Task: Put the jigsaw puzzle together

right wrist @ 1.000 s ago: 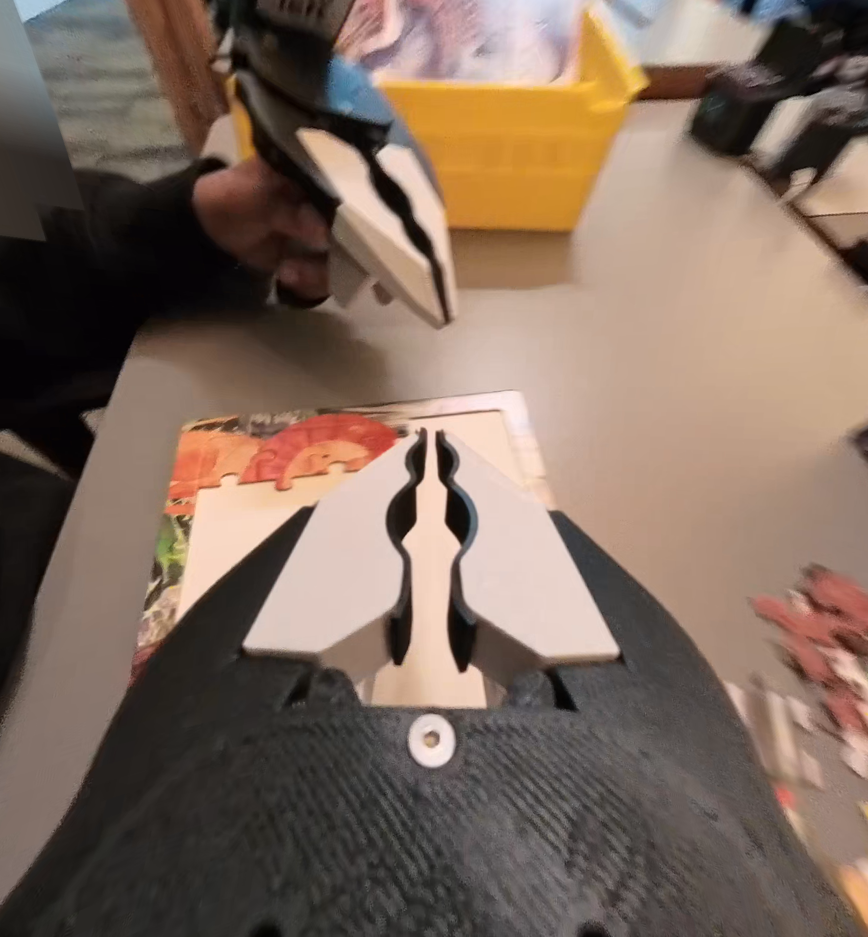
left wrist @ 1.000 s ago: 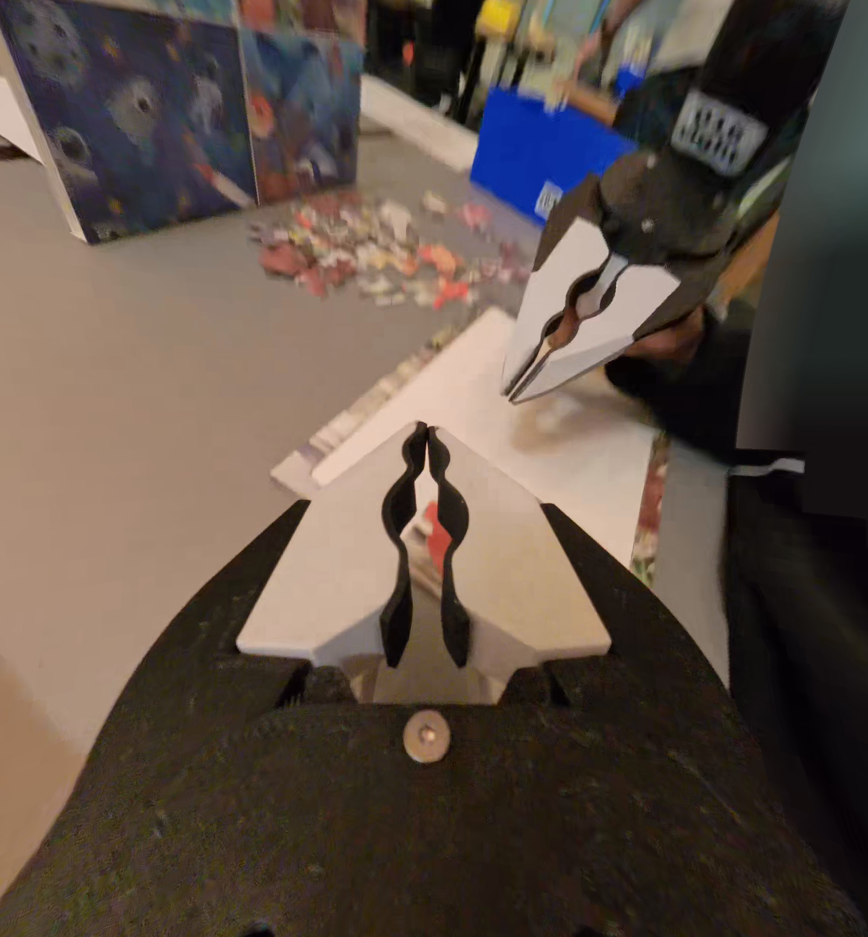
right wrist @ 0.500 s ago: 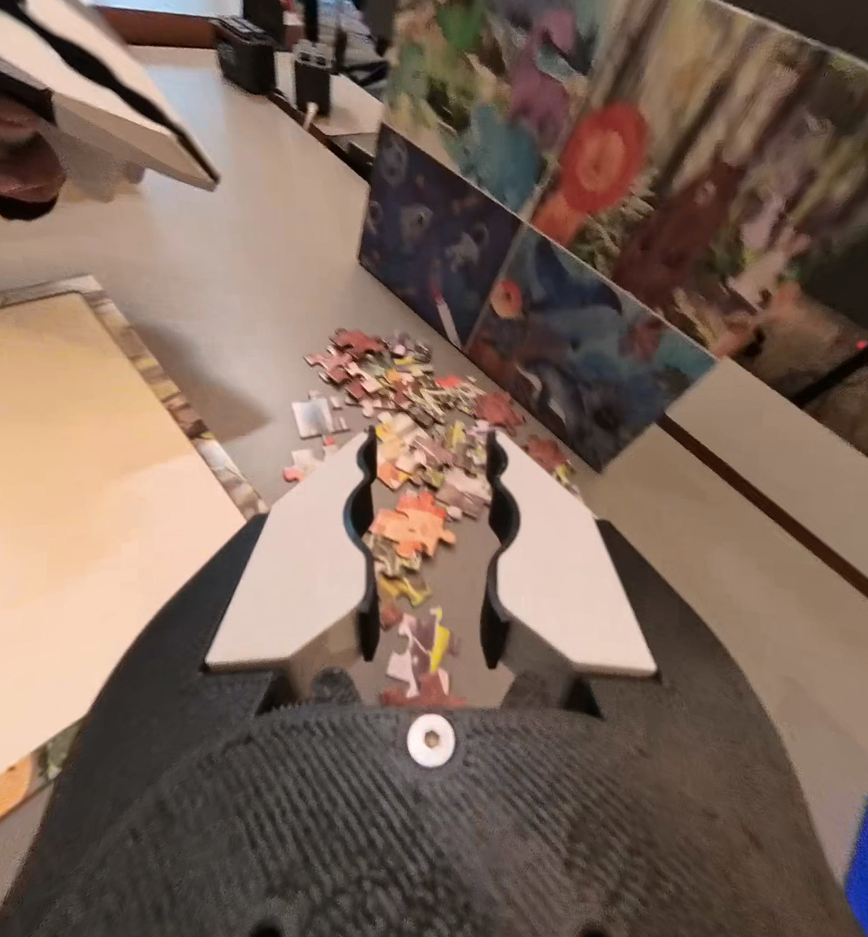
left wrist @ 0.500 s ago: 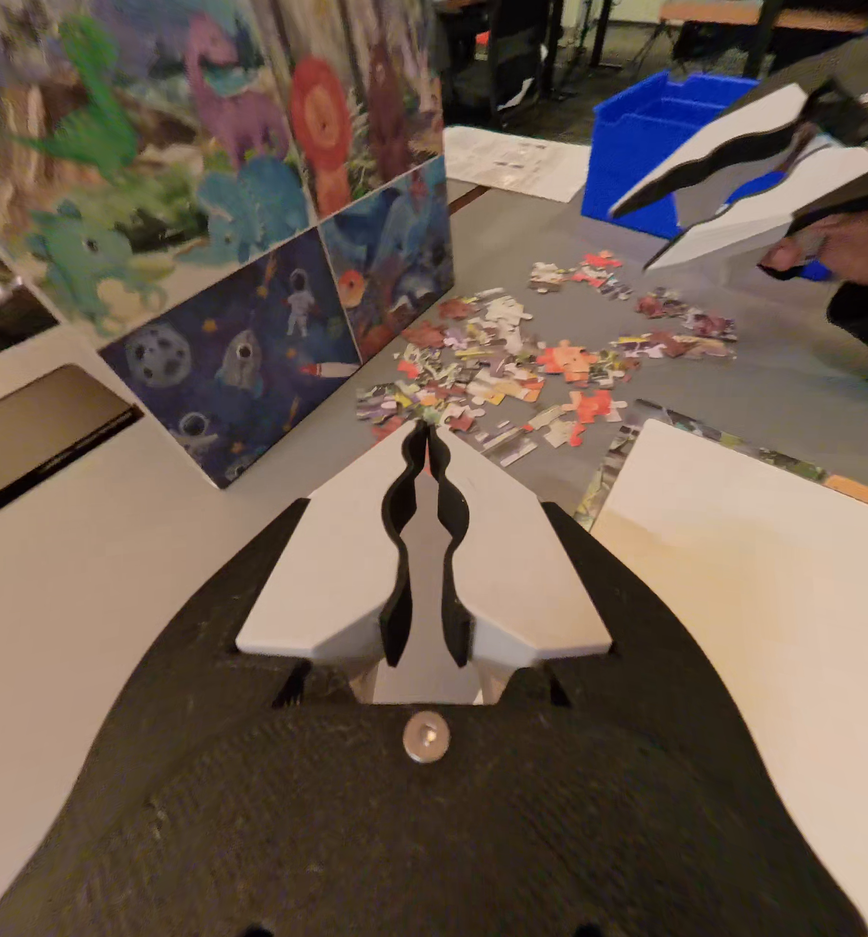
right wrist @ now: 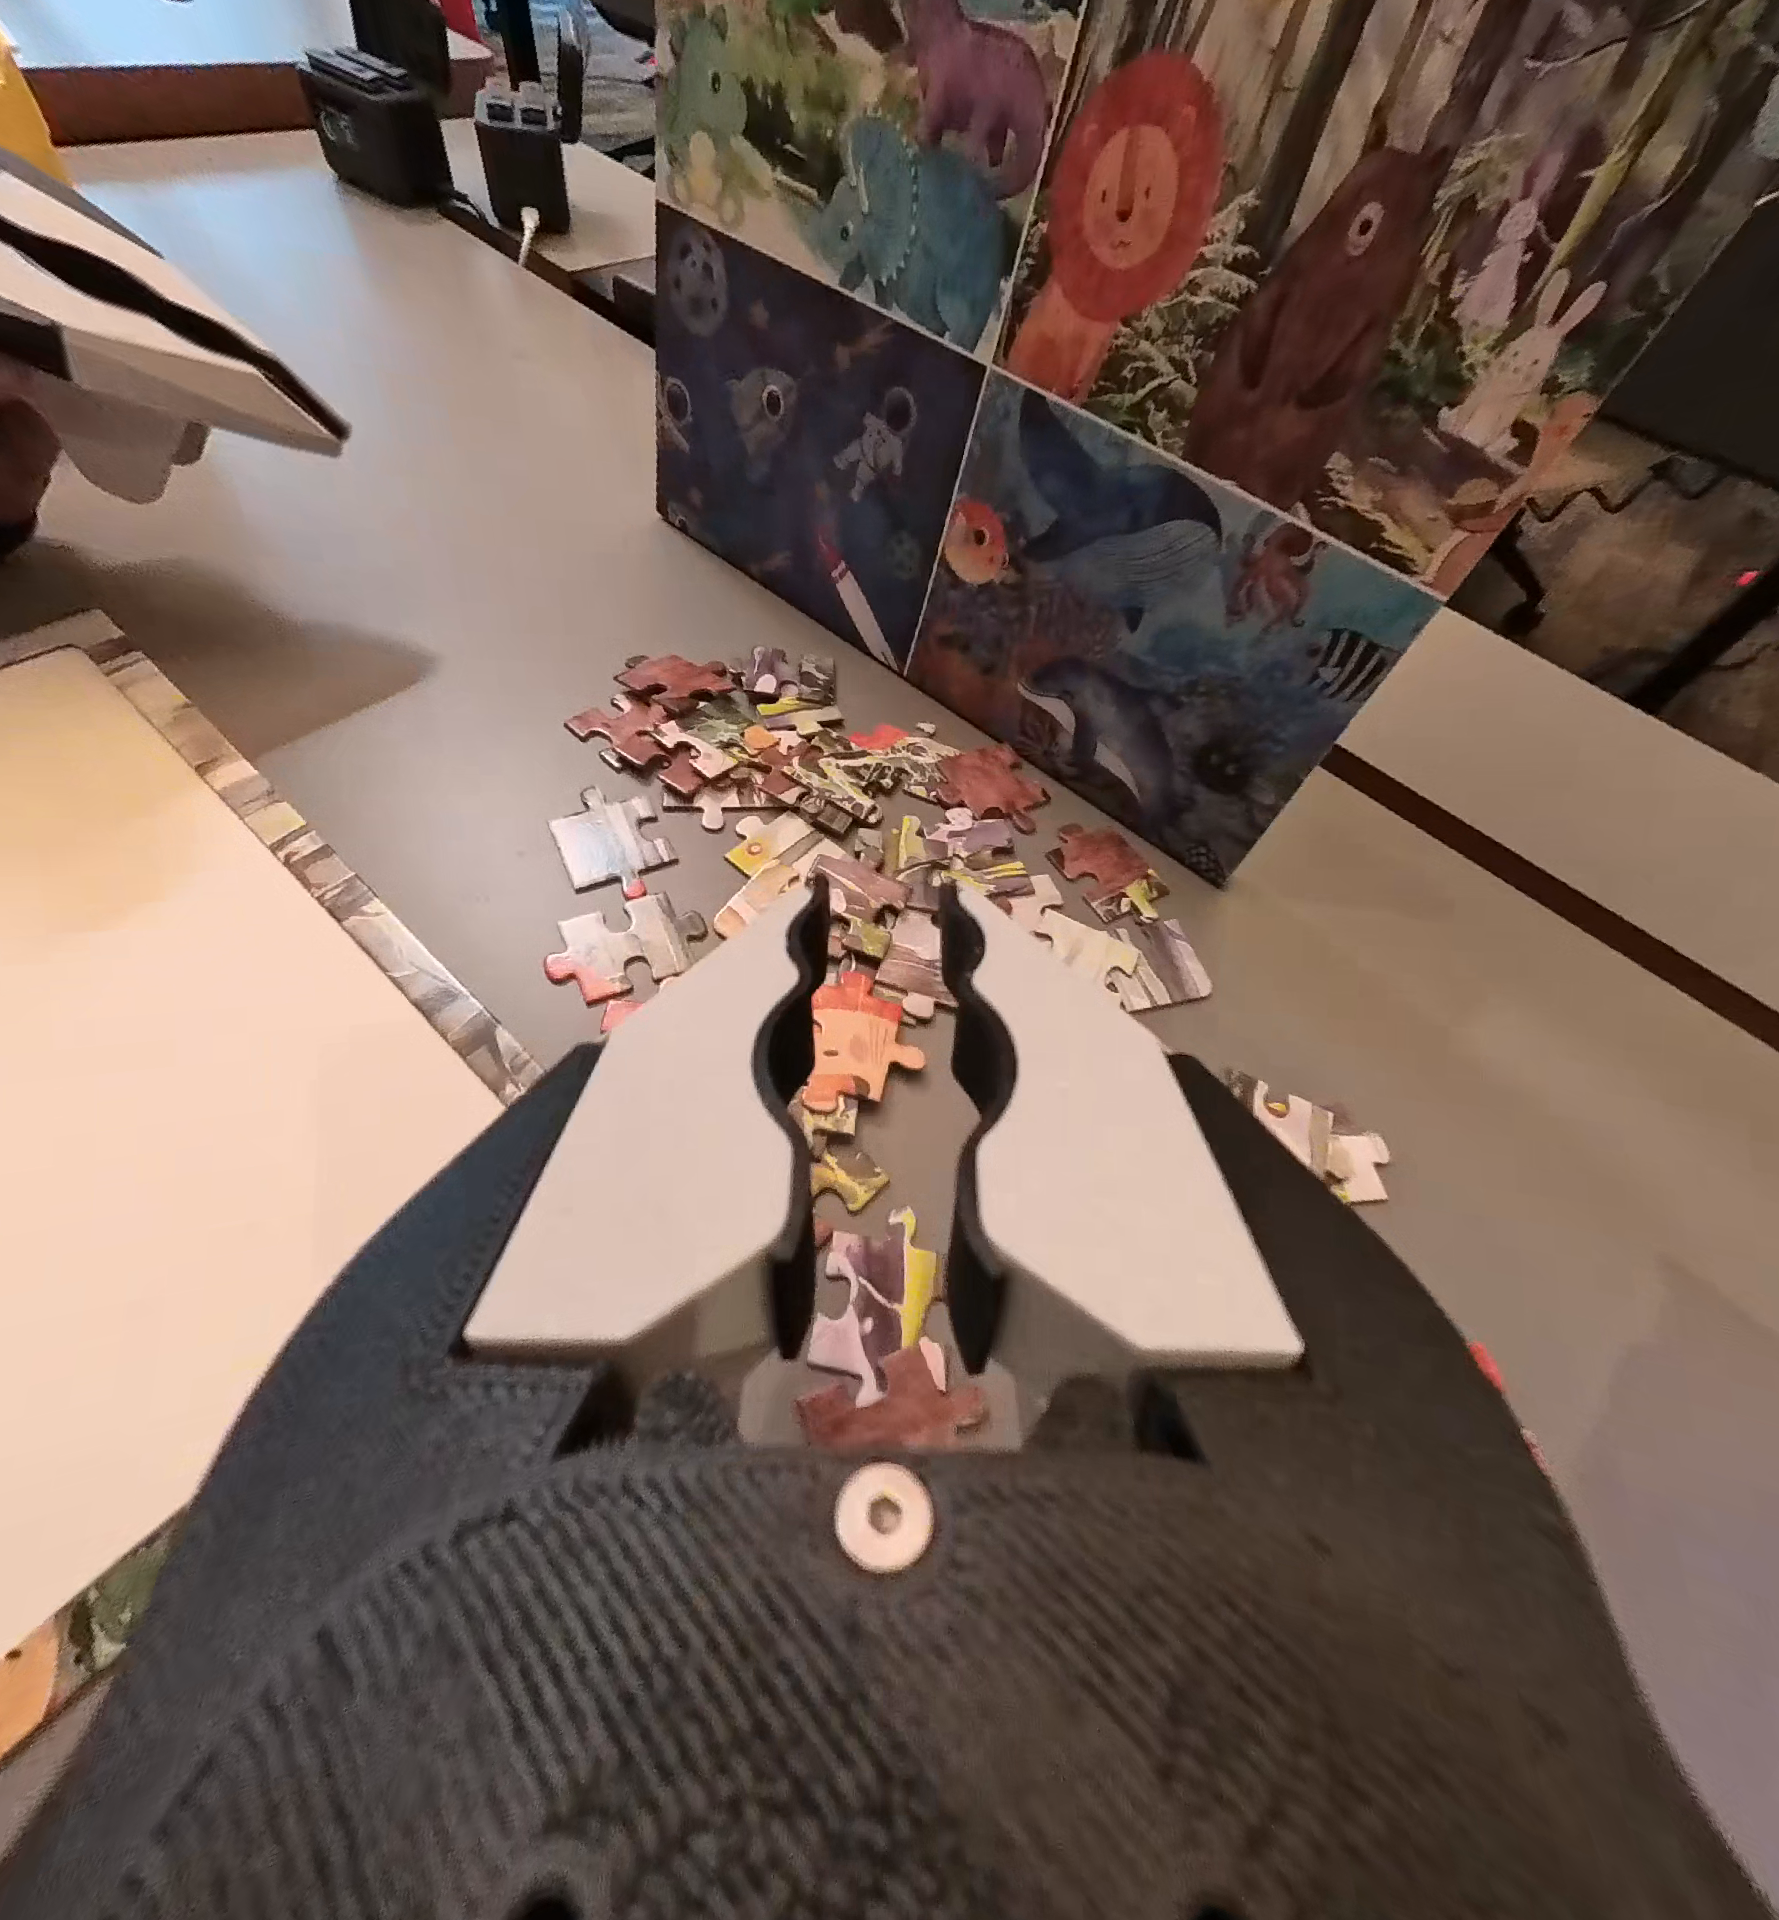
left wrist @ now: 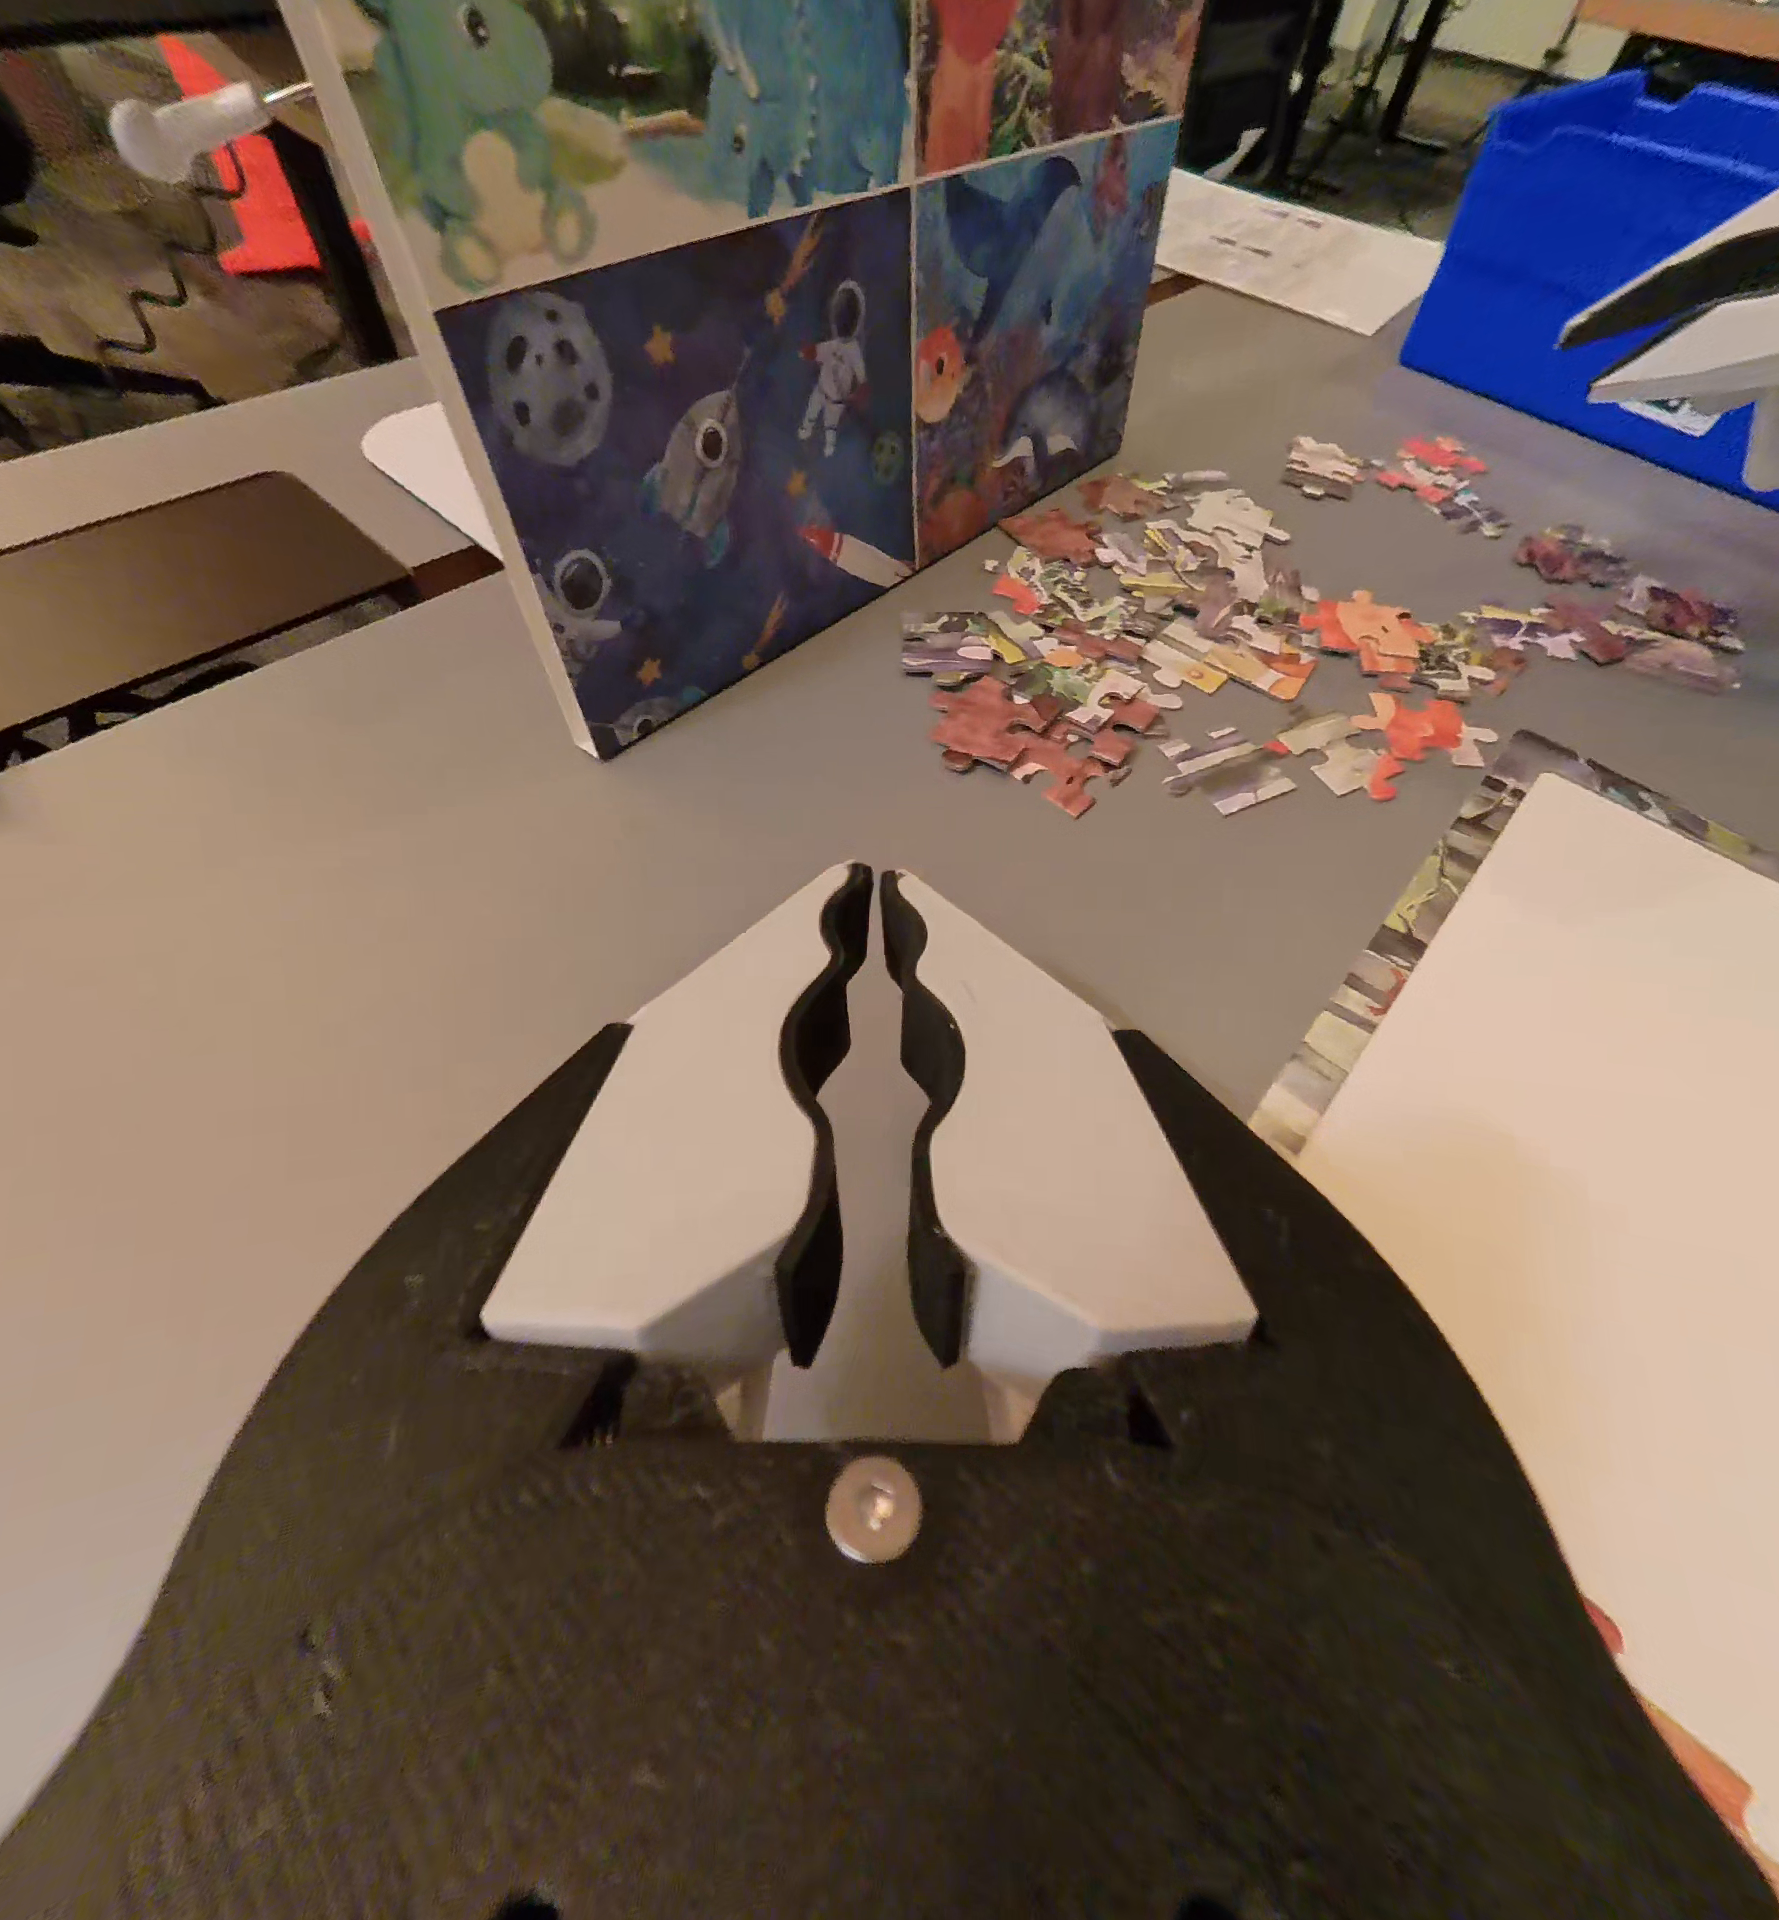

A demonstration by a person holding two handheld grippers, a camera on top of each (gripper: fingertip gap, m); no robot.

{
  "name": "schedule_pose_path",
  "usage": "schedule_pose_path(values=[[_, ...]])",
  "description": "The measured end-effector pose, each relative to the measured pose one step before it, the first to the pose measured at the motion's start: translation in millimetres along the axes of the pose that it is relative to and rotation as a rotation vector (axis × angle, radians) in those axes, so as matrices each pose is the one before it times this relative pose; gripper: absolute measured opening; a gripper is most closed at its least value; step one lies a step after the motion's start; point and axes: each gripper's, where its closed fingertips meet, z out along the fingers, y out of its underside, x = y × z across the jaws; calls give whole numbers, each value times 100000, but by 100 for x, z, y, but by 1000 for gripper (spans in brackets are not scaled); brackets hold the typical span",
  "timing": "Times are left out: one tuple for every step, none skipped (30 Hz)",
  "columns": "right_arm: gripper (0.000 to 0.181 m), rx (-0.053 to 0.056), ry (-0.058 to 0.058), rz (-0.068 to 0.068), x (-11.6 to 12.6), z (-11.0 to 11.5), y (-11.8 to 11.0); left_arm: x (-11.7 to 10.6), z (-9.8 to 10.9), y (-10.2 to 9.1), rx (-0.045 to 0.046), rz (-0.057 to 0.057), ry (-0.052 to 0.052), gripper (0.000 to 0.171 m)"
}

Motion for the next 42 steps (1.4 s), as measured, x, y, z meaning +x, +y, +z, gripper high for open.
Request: schedule_pose_path(values=[[18, 406, 528, 592, 122, 45, 59, -206, 133, 145, -463, 45, -1318, 1], [17, 278, 735, 838, 232, 46, 141, 17, 76, 101, -912, 140, -6, 3], [15, -17, 596, 1070, 279, 80, 214, 21, 25, 26, -207, 256, -50, 3], [14, -321, 154, 1344, 260, 90, 281, -72, -30, -36, 269, 77, -652, 3], [15, -579, -409, 1679, 192, 125, 293, -48, -27, -33, 307, -125, -321, 3], [15, -463, -647, 1831, 119, 114, 241, -21, 2, 0, -38, -315, 93, 3], [15, -66, -711, 1632, 65, 102, 169, -4, 32, 36, -300, -333, 275, 3], [16, 9, -691, 1162, -7, 79, 115, -4, 33, 32, -265, -227, 230, 4], [16, -323, -334, 581, -11, 52, 103, -28, -3, 6, -41, -24, -215, 4], [16, -628, 131, 58, 9, 26, 90, -4, -1, -20, 134, 389, -341, 4], [16, -593, 313, -288, 4, -3, 41, 32, 16, 1, -15, 607, -194, 4], [15, -286, 399, -489, 0, -27, -5, 49, 49, 43, -446, 525, -13, 4], [15, -19, 481, -566, -5, -28, -35, 69, 70, 73, -609, 570, 41, 5], [15, 1, 332, -518, -14, -10, -34, 81, 52, 59, -512, 698, 52, 5], [15, -171, 169, -384, -20, 23, 25, 101, 34, 35, -311, 823, 75, 5], [15, -407, 107, -218, 7, 63, 102, 83, 37, 29, -284, 788, 30, 5], [15, -750, -61, -65, 13, 140, 205, 52, 47, 48, -422, 608, -87, 5], [15, -1345, -255, 121, 13, 195, 331, 61, 43, 53, -469, 563, -45, 5], [18, -2061, -442, 386, 4, 279, 464, 84, 48, 43, -402, 623, 152, 5], [22, -2827, -1022, 746, -99, 340, 568, 43, 36, 38, -308, 548, -113, 5], [29, -3329, -1730, 1008, -212, 373, 582, 36, 33, 44, -354, 553, -163, 5], [33, -3125, -1843, 961, -282, 350, 484, 85, 39, 48, -432, 611, 105, 5], [37, -2377, -1351, 781, -260, 318, 384, 62, 44, 37, -360, 613, -58, 5], [40, -1571, -900, 510, -220, 295, 282, 36, 31, 37, -304, 552, -104, 5], [41, -1149, -660, 253, -190, 289, 245, 42, 22, 21, -216, 304, 22, 5], [42, -1161, -356, 144, -151, 291, 242, -3, 12, 12, -67, -8, -34, 5], [45, -1252, -190, 58, -97, 306, 247, -21, -16, -9, 62, -182, 27, 5], [48, -1366, -18, 34, -64, 305, 278, -29, -5, -9, 121, -363, 79, 5], [50, -1343, 37, 93, -48, 289, 271, -51, -17, -18, 163, -496, 66, 5], [52, -1320, -118, 178, -49, 266, 257, -40, -11, -14, 86, -472, 44, 5], [52, -1313, -18, 134, -40, 244, 232, -24, -6, 3, 2, -345, 170, 5], [50, -1404, 523, -28, 52, 193, 199, -4, -11, -2, 75, -243, 115, 5], [47, -1185, 490, -286, 37, 134, 150, -26, -6, -20, 119, -143, -44, 5], [43, -30, -258, -308, -82, 25, -18, -7, -10, -8, 120, -62, -18, 5], [43, 407, -73, -196, -31, -38, -51, 0, -24, -16, 164, -96, 26, 5], [43, 278, 48, -109, 7, -66, -30, -18, -19, -31, 170, -225, 76, 5], [43, 340, 45, 166, 63, -100, -61, -15, -12, -7, 119, -314, 160, 5], [43, 650, -31, 410, 66, -147, -126, -18, -1, -1, 3, -316, 174, 6], [42, 1153, -116, 456, 59, -202, -214, -3, 8, 14, -73, -233, 109, 6], [42, 1599, -174, 382, 29, -226, -273, -10, -5, 1, 16, -14, -20, 6], [42, 1740, -271, 356, 14, -244, -288, 0, -15, -19, 153, 154, -158, 6], [42, 1700, -586, 330, -48, -215, -287, 11, -12, -17, 119, 172, -126, 6]])
